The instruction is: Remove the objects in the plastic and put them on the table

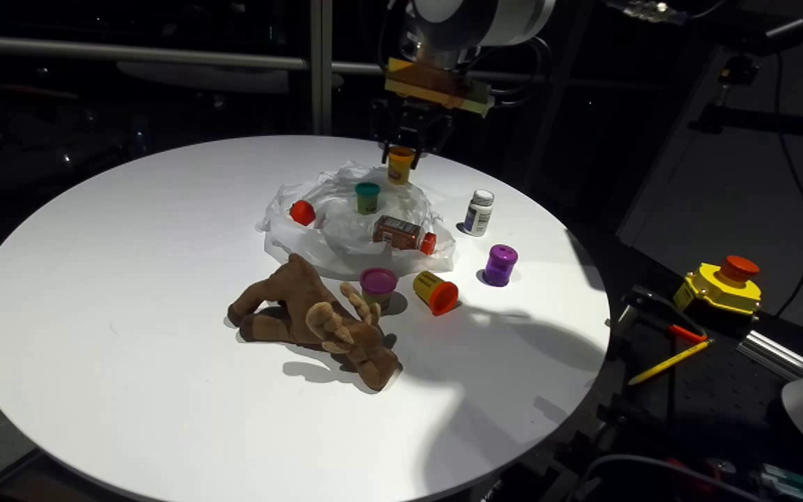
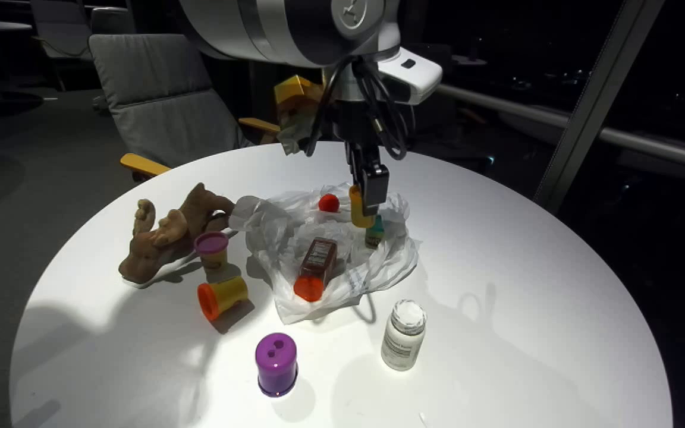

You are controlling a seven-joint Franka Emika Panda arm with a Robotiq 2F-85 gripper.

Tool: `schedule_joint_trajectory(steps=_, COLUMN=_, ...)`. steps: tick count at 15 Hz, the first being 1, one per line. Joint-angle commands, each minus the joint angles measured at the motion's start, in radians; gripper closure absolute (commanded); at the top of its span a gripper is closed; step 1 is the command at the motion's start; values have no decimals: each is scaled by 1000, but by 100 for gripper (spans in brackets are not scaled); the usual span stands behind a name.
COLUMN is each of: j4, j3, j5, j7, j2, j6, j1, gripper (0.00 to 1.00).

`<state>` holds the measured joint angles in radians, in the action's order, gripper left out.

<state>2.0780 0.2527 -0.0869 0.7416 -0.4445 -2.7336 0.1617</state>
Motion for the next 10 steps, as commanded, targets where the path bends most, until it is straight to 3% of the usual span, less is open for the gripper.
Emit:
schedule_joint_trajectory(steps=1, j4=192, j3=-4, j5=-9, j7=-38, j2=134, j6=-81, j1=-75, gripper=73)
schedule_joint_trajectory(steps=5, j4=218, j3=-23, j5=-64, j7=-59, j2=100, j6=-175, j1=-154, gripper=73)
schedule_joint_trajectory(steps=10, j4=140, j3=-1, j5=-91, j7=-28, j2=-7, j6=-233, j1=-151, gripper=73)
